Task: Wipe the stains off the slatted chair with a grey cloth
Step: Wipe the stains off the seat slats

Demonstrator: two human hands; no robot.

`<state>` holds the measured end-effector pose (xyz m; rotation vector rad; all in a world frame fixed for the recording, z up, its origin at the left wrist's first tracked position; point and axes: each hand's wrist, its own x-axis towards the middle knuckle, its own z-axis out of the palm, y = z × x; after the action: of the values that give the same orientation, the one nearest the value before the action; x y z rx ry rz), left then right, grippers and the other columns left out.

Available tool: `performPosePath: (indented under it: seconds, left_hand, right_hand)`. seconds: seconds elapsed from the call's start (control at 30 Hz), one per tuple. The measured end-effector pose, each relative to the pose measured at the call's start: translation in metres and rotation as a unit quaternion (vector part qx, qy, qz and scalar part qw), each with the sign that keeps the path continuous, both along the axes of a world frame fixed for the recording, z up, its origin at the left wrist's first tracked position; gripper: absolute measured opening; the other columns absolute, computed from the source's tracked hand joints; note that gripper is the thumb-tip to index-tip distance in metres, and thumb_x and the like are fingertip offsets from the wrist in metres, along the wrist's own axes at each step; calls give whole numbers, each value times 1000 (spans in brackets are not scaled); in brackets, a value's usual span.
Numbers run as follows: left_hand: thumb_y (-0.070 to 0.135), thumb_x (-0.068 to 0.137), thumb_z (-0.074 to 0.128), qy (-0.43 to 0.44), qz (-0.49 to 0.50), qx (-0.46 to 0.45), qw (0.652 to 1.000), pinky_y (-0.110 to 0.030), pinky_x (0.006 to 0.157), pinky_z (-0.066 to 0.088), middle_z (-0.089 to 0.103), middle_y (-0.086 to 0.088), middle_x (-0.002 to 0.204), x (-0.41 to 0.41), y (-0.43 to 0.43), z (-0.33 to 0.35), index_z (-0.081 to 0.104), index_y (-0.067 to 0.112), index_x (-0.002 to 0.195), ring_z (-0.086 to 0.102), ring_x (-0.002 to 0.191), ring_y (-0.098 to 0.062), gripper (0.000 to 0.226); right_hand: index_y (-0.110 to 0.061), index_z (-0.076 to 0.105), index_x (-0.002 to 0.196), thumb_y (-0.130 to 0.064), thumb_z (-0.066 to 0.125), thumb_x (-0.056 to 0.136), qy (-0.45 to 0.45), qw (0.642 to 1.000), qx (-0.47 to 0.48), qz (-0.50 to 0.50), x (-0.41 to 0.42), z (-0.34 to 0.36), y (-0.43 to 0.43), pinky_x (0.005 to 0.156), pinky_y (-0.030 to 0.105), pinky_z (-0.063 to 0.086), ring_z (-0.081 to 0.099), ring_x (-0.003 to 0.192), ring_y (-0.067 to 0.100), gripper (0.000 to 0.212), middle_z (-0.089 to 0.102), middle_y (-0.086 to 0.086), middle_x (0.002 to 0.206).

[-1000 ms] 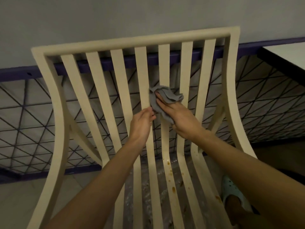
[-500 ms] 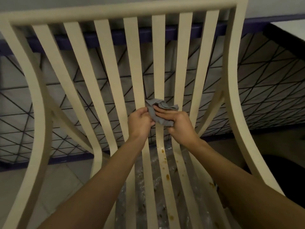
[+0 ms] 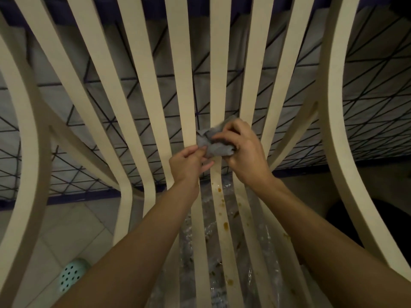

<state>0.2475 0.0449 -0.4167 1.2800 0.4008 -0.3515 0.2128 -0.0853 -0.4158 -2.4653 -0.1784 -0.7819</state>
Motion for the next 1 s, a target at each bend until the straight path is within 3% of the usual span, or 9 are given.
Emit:
performPosePath:
  seconds: [0.13,0.27,0.43,0.57,0.63,0.73,0.8,0.9,1.0]
  left_hand:
    - [4,87,68,49,0,-41,998,-28,61,61,72,-11,86,2,3,-4,65,-1,109,71,67,-15,23]
    - [6,89,65,35,-31,-26,999,-29,65,61,71,-11,87,-2,16,-16,62,-1,111,71,74,-17,23]
    - [12,91,65,22,-82,49,995,-30,68,61,70,-9,87,-1,23,-33,63,1,109,71,85,-22,22]
    - [10,93,60,37,-157,128,979,-35,73,61,69,-9,102,-11,26,-55,63,3,114,70,90,-21,21]
    - [8,95,56,37,-182,154,970,-34,75,60,68,-8,104,-15,30,-63,65,8,106,69,89,-18,14]
    - [1,94,55,12,-198,170,965,-22,61,58,67,-6,98,-20,40,-70,65,14,91,66,88,-16,16]
    - [-1,91,58,-1,-205,190,960,-27,68,59,68,-7,104,-19,48,-79,67,11,102,66,97,-20,18]
    - [3,90,59,-13,-202,233,951,-38,81,59,69,-5,110,-23,56,-96,68,10,113,66,101,-20,25]
    - [5,92,54,-68,-209,288,932,-31,87,53,67,2,113,-43,54,-105,69,15,110,61,101,-12,25]
  right_hand:
    - [-12,75,99,-5,71,74,86,996,-20,19,15,-10,-3,68,42,55,65,83,23,26,66,5,92]
    - [-13,76,95,-8,75,74,126,990,-38,48,20,-24,0,64,41,54,64,76,23,22,64,4,85]
    - [-10,75,98,2,76,68,170,982,-59,50,13,-48,9,65,40,55,63,77,24,32,60,5,88]
    - [-11,75,97,4,73,67,236,963,-125,42,-1,-72,6,65,38,53,63,79,28,34,60,5,88]
    - [-13,73,100,-1,70,73,283,946,-156,40,-7,-81,10,68,38,52,63,86,30,30,61,5,94]
    - [-13,70,106,-4,64,79,322,927,-189,40,-7,-83,20,66,32,40,60,94,31,29,57,5,103]
    - [-13,69,107,-3,60,82,339,916,-211,45,-3,-77,26,66,30,32,58,95,31,29,54,5,105]
    - [-12,65,110,-3,57,86,359,906,-214,67,-1,-80,32,67,32,34,57,94,31,27,51,6,107]
    - [-15,58,120,-3,58,87,387,892,-219,84,-13,-91,29,75,37,46,56,97,33,35,48,8,115]
